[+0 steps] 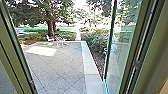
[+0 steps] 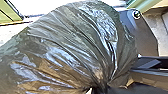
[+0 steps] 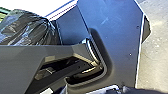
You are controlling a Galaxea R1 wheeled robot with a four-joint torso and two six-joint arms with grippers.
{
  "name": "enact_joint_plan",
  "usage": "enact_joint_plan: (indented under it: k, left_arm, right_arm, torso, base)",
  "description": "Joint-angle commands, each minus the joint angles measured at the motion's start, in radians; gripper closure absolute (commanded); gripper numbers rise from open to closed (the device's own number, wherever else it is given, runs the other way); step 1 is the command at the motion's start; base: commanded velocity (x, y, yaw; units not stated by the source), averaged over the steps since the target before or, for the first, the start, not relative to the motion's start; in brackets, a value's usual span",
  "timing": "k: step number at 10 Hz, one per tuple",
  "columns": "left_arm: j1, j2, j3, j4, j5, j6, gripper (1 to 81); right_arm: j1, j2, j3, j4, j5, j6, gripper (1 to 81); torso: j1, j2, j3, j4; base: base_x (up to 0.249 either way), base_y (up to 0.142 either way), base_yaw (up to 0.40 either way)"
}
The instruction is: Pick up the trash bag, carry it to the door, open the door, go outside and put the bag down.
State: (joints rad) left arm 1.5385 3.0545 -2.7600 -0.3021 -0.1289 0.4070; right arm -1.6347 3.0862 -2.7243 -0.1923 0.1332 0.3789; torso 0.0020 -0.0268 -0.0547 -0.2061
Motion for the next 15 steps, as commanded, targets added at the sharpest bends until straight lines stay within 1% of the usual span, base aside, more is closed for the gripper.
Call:
enact_joint_plan:
  k: [1,3,6,15]
  left_arm:
    - [-0.041,0.003,0.0,0.009,0.054,0.006,81.1]
    - [-0.041,0.005,0.0,0.001,0.052,0.004,81.1]
    - [-0.041,0.001,0.0,0.001,0.054,0.003,81.1]
    - [-0.041,0.005,0.0,0.006,0.054,0.004,81.1]
  right_arm:
    - [0.031,0.013,0.009,-0.012,-0.047,-0.005,1.0]
    - [0.031,0.013,0.009,-0.012,-0.047,-0.005,1.0]
    - [0.029,0.019,0.005,-0.012,-0.047,-0.005,1.0]
    - [0.014,0.018,-0.001,-0.015,-0.047,-0.005,1.0]
  torso:
    - [0.0,0.0,0.0,0.0]
    - [0.0,0.0,0.0,0.0]
    - [0.0,0.0,0.0,0.0]
    - [-0.002,-0.001,0.001,0.0]
  base:
    - [0.0,0.0,0.0]
    - [0.0,0.0,0.0]
    - [0.0,0.0,0.0]
    - [0.086,0.0,0.0]
